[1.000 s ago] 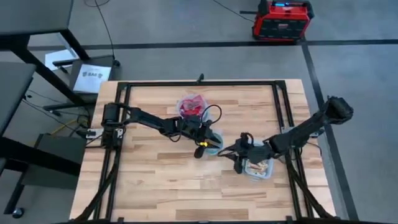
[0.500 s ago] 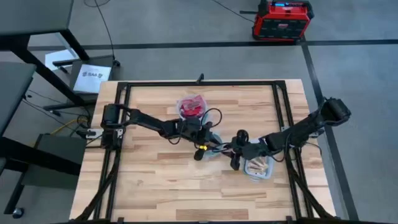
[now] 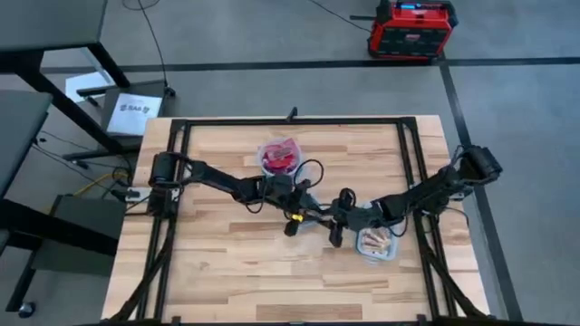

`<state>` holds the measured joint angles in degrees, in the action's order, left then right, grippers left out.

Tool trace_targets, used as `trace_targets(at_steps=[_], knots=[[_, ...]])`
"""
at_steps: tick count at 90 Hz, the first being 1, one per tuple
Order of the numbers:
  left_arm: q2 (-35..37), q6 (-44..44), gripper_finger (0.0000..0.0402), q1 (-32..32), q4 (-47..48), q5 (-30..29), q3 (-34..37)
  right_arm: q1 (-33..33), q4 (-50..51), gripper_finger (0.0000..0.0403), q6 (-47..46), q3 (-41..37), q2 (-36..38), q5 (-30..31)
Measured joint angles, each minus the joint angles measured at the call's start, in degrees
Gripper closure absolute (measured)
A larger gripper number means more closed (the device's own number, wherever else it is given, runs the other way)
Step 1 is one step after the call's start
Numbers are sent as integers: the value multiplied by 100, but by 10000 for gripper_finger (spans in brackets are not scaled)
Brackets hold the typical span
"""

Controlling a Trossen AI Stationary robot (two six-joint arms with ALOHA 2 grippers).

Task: Sort candy
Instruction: Close the small circular transparent bin

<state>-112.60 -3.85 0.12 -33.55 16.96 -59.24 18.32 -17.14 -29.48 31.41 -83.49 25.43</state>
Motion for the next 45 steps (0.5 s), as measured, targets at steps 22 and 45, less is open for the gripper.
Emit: trace_targets(at_steps=[22, 45], knots=[[65, -118, 295, -33, 105, -137, -109, 119, 771, 266, 820, -17, 592, -155], [399, -517, 295, -55, 1045, -618, -523, 101, 621, 266, 289, -19, 481, -277]])
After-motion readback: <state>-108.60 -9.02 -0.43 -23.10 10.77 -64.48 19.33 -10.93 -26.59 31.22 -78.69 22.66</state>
